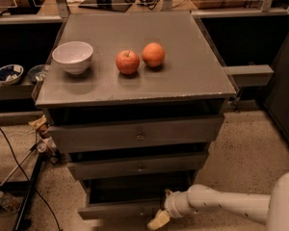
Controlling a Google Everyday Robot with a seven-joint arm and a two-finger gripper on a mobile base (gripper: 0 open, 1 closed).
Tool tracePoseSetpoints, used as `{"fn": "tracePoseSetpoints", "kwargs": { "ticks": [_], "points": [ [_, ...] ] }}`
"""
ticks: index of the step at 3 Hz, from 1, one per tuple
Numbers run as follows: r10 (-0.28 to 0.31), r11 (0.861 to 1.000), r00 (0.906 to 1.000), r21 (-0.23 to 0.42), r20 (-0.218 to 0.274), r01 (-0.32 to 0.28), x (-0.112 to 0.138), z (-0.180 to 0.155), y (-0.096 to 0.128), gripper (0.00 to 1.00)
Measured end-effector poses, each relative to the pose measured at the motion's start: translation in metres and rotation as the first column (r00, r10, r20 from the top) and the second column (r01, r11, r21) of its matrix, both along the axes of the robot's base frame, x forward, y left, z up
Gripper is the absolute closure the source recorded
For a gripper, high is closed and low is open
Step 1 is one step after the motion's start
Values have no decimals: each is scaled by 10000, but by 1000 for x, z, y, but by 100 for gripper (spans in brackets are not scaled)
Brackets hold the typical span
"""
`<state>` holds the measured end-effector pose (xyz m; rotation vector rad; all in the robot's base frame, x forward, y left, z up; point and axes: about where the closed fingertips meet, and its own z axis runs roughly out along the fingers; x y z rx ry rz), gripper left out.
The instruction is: Open bottom drawer
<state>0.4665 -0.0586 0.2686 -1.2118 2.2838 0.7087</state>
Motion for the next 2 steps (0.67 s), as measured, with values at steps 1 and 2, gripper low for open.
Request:
{"fn": "tracePoseSetpoints", "kwargs": {
  "ticks": [1, 2],
  "points": [
    [161, 9998, 9987, 85, -490, -157, 11, -34, 15, 0],
    [162, 9998, 9987, 88, -489, -158, 11, -35, 15, 0]
  ]
}}
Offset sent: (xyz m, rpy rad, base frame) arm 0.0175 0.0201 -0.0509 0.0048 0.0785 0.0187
